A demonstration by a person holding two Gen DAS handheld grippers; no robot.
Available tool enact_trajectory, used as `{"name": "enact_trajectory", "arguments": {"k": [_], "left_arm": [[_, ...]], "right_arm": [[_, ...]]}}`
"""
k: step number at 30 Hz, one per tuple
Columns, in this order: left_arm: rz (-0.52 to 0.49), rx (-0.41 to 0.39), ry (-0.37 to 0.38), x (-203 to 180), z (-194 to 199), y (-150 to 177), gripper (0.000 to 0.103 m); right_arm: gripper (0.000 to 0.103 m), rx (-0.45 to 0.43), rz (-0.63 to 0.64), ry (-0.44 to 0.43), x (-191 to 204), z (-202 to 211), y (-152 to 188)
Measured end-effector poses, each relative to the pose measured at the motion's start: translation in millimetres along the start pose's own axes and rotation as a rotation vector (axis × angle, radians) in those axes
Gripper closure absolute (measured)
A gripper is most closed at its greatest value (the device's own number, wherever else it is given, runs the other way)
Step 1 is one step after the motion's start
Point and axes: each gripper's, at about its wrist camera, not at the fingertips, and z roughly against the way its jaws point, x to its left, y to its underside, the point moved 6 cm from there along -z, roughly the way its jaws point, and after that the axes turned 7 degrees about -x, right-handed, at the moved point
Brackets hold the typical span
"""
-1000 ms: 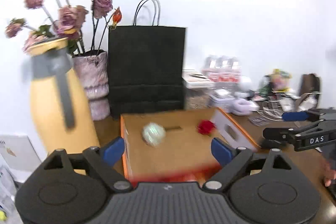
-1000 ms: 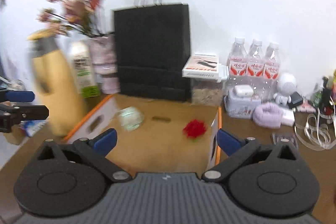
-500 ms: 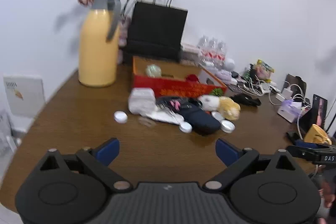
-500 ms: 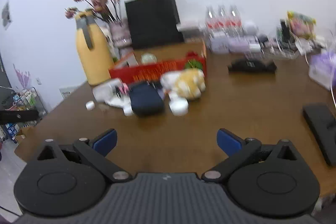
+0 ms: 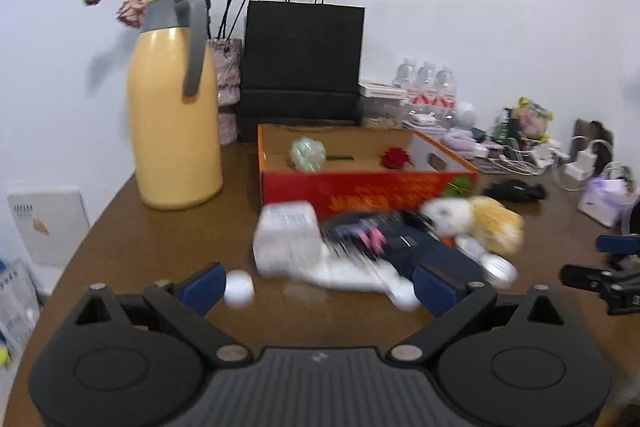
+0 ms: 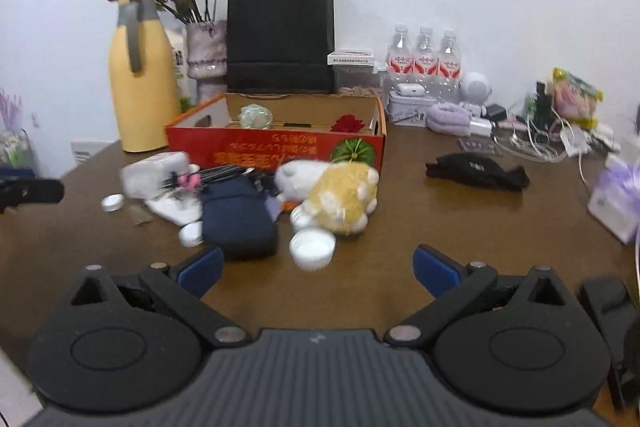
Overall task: Organize objects
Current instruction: 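Grasp the white tissue pack with the left tool while the right tool grasps the plush toy, then carry the tissue pack and plush toy into the box and release both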
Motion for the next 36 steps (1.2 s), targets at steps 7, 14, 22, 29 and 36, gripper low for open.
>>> {"name": "enact_trajectory", "arguments": {"k": [7, 14, 22, 29, 36], "left_arm": [[-0.011, 0.093, -0.006, 20.7, -120.7, -15.0, 0.008], [0.112, 0.222, 0.020, 41.3, -160.7, 0.9, 0.039], [0.089, 0.069, -0.006, 32.5, -100.7, -29.0, 0.039], [0.030, 0.007, -0.037, 6.7, -2.6, -14.0, 0.039], [0.088, 0.132, -0.068, -9.9, 42.3, 54.1, 0.039]], "right_arm": [[0.007, 0.007, 0.025, 0.064, -4.4, -87.5, -14.6], [0.050, 0.047, -0.012, 0.071, -4.3, -122.2, -2.2], [0.057, -0.108, -0.065, 0.078, -9.0, -80.1, -33.5], [0.057, -0.108, -0.088, -0.100, 22.3, 13.8, -29.8], [0.052, 0.067, -0.067, -0.114, 60.4, 31.3, 52.7]]}}
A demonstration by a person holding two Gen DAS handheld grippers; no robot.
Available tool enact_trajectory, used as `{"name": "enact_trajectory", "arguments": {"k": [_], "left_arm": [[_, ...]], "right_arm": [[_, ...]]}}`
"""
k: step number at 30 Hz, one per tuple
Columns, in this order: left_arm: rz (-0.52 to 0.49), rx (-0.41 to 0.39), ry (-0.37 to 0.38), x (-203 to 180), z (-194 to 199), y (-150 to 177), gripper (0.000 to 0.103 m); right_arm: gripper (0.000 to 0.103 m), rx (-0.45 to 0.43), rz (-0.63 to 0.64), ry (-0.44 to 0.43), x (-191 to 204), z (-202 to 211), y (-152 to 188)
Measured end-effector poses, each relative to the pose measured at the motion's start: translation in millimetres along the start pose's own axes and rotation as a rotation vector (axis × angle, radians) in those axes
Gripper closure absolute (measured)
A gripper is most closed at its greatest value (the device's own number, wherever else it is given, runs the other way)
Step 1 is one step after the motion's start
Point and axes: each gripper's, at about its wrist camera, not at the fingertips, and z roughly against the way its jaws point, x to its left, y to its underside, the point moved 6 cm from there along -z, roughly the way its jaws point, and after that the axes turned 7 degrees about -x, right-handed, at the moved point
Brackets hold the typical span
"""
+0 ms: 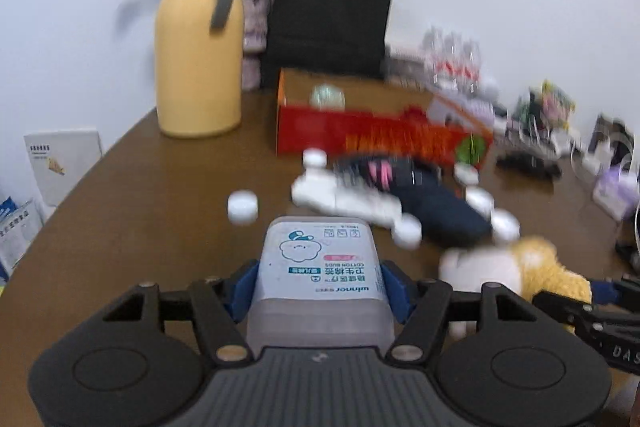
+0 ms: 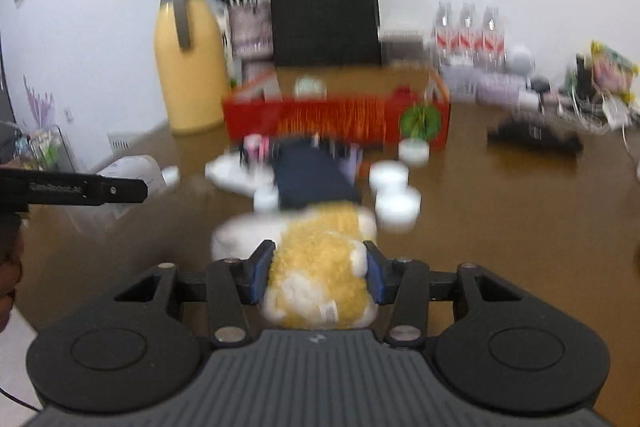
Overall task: Organize objects
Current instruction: 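Carry the tissue pack and plush toy into the box and release both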
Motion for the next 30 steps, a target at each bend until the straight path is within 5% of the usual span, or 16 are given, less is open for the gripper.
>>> {"name": "enact_trajectory", "arguments": {"k": [7, 9, 10, 12, 15, 16, 19, 26, 30], "left_arm": [[-0.074, 0.050, -0.052, -0.4, 8.9, 29.9, 0.039], [-0.073, 0.049, -0.048, 0.5, 9.8, 30.3, 0.039], [-0.075, 0.054, -0.048, 0.0, 10.1, 29.8, 0.038], [-0.071, 0.068, -0.046, -1.2, 6.2, 30.2, 0.028], [-0.083, 0.084, -0.034, -3.7, 4.3, 33.9, 0.027], [-0.083, 0.085, -0.032, -4.0, 4.0, 34.1, 0.032], [-0.092, 0.087, -0.014, -6.5, 3.6, 31.8, 0.039], [-0.081, 0.018, 0.046, -12.4, 4.2, 5.1, 0.039], [-0.084, -0.044, 0.108, -13.3, -8.3, -52.7, 0.039]], "right_arm": [[0.027, 0.023, 0.053, 0.060, -0.4, 9.1, 28.4], [0.030, 0.016, 0.068, 0.073, -1.2, 8.4, 27.2], [0.040, 0.014, 0.068, 0.066, -1.7, 7.7, 26.1], [0.043, 0.025, 0.061, 0.051, -0.7, 5.0, 25.2], [0.020, -0.003, 0.077, 0.058, 3.7, 4.2, 19.2], [0.021, -0.015, 0.088, 0.058, 6.0, 3.5, 16.9], [0.054, 0.004, 0.082, 0.053, 6.4, -5.5, 14.8], [0.056, -0.109, 0.071, 0.065, -0.6, 2.9, -12.3], [0.056, -0.178, 0.015, 0.010, -17.5, 2.6, -63.8]]}}
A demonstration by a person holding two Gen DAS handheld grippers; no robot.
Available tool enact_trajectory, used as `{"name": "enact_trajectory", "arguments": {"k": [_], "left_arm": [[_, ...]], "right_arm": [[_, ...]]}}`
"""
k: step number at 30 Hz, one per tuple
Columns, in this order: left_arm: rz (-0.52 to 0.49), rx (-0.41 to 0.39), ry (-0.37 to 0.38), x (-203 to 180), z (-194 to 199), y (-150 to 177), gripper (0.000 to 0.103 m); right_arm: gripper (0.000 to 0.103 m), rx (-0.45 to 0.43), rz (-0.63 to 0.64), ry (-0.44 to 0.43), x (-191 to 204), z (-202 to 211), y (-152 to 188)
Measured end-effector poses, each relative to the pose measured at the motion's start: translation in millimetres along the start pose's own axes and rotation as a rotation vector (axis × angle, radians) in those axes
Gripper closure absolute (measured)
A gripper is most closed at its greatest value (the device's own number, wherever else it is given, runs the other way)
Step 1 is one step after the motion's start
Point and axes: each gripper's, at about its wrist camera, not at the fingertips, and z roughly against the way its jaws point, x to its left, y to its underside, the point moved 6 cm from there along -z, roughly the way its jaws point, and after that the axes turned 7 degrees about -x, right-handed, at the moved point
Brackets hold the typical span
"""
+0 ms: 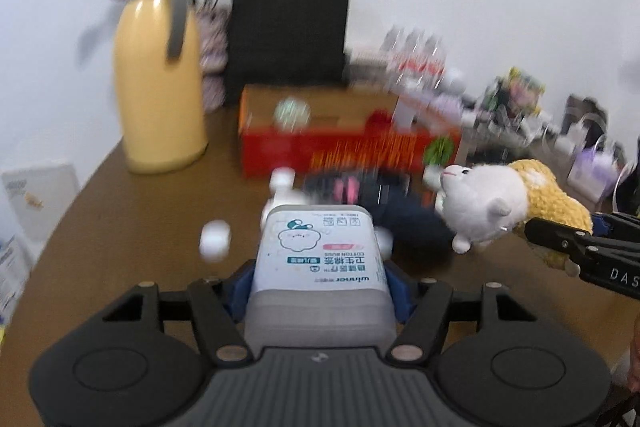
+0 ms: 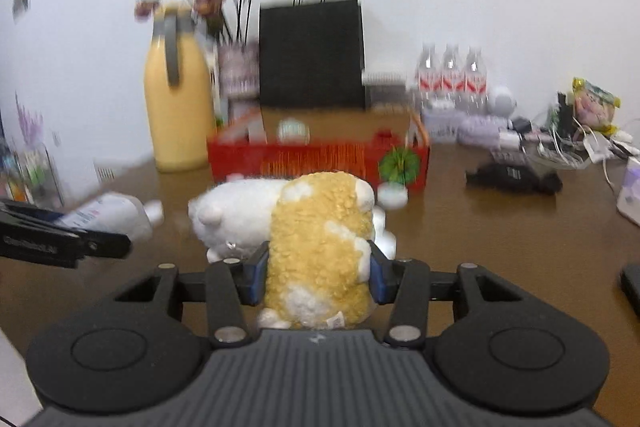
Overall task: Organize objects
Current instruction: 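Carry the tissue pack and plush toy into the box and release both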
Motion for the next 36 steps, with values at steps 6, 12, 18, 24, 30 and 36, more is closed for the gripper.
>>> {"name": "enact_trajectory", "arguments": {"k": [6, 12, 18, 24, 30, 36], "left_arm": [[0.014, -0.066, -0.014, 20.0, -81.6, -113.8, 0.039], [-0.051, 0.042, -0.128, 33.2, -208.2, -155.3, 0.038], [-0.133, 0.149, -0.265, 40.4, -268.9, -120.4, 0.038], [-0.096, 0.197, -0.213, 38.9, -258.8, -120.4, 0.030], [-0.050, 0.121, -0.209, 45.6, -215.5, -157.4, 0.024], [-0.054, 0.020, -0.166, 26.6, -140.3, -143.8, 0.019]], "right_arm": [[0.056, -0.026, 0.038, 0.023, -48.5, -92.3, -88.7], [0.055, 0.189, 0.038, 0.072, -82.3, -229.1, -110.9], [0.053, 0.385, 0.126, 0.129, -83.1, -297.5, -65.6], [0.015, 0.342, 0.179, 0.150, -81.1, -289.3, -67.3], [0.005, 0.235, 0.138, 0.123, -78.7, -253.9, -121.4], [0.001, 0.147, 0.110, 0.027, -54.7, -192.4, -117.3]]}}
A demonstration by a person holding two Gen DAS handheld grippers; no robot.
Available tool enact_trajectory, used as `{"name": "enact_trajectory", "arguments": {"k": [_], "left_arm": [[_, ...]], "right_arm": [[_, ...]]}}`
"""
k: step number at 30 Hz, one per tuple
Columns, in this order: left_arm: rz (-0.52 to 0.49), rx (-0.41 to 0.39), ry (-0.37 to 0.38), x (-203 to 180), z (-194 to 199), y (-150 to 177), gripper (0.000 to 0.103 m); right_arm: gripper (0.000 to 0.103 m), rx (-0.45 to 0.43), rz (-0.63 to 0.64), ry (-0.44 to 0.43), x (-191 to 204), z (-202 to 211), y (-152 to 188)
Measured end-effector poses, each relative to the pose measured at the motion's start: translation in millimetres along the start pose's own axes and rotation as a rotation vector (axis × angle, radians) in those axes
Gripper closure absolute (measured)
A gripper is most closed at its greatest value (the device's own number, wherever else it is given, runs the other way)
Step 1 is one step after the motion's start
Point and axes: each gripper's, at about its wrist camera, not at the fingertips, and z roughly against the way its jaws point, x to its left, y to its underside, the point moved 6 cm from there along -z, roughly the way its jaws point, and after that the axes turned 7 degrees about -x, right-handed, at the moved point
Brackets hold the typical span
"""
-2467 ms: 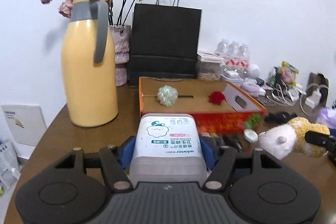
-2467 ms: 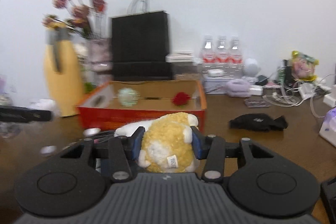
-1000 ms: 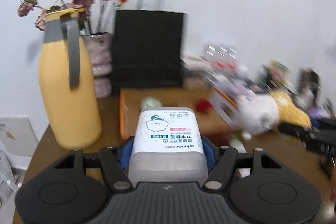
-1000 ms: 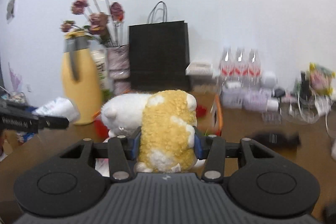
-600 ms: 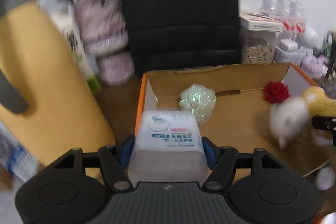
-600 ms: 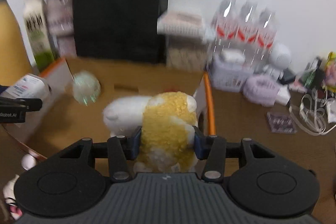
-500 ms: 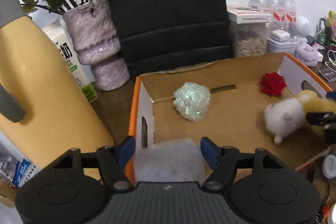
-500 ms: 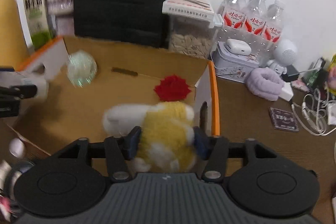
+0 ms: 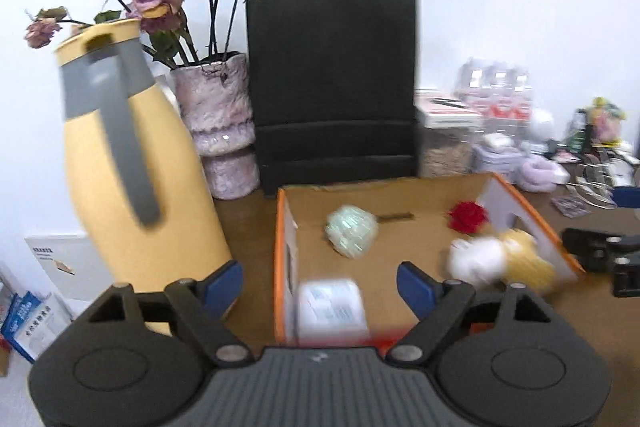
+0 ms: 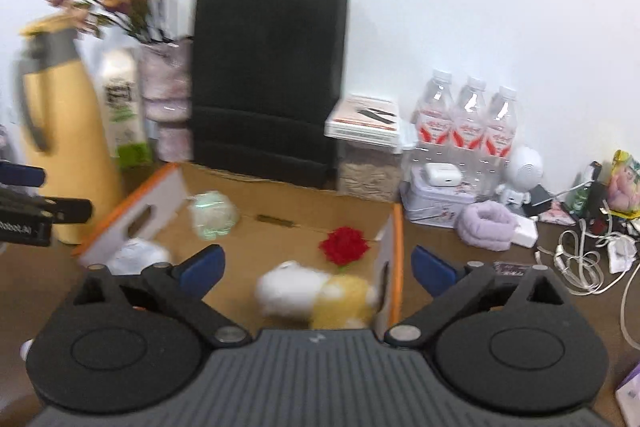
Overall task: Organize objects
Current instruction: 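Carry the tissue pack and plush toy into the box and release both, then grasp a small white cap with the left tool while the right tool grasps a large white lid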
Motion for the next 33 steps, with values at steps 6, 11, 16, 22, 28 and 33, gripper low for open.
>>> {"name": "enact_trajectory", "arguments": {"k": [6, 11, 16, 22, 28, 33], "left_arm": [[0.066, -0.043, 0.179, -13.6, 110.9, 81.1, 0.015], [0.105, -0.110, 0.164, -15.7, 189.9, 144.6, 0.009], [0.174, -0.040, 0.056, 2.7, 224.0, 186.4, 0.009], [0.110, -0.101, -0.002, 14.5, 246.8, 170.7, 0.009], [0.116, -0.075, 0.015, 11.7, 231.0, 177.0, 0.009], [0.125, 0.009, 0.015, 19.7, 181.3, 190.7, 0.015]], "right_arm": [[0.000, -0.022, -0.040, -0.118, 26.2, 106.9, 92.4], [0.000, -0.008, -0.103, -0.049, 20.9, 188.5, 150.3], [0.000, -0.008, -0.116, 0.033, 8.9, 250.5, 175.9], [0.000, -0.035, -0.066, 0.052, 11.1, 276.3, 173.8], [0.000, -0.009, -0.075, 0.062, 12.6, 261.1, 180.0], [0.000, 0.004, -0.065, 0.065, 12.8, 227.3, 181.1]]}}
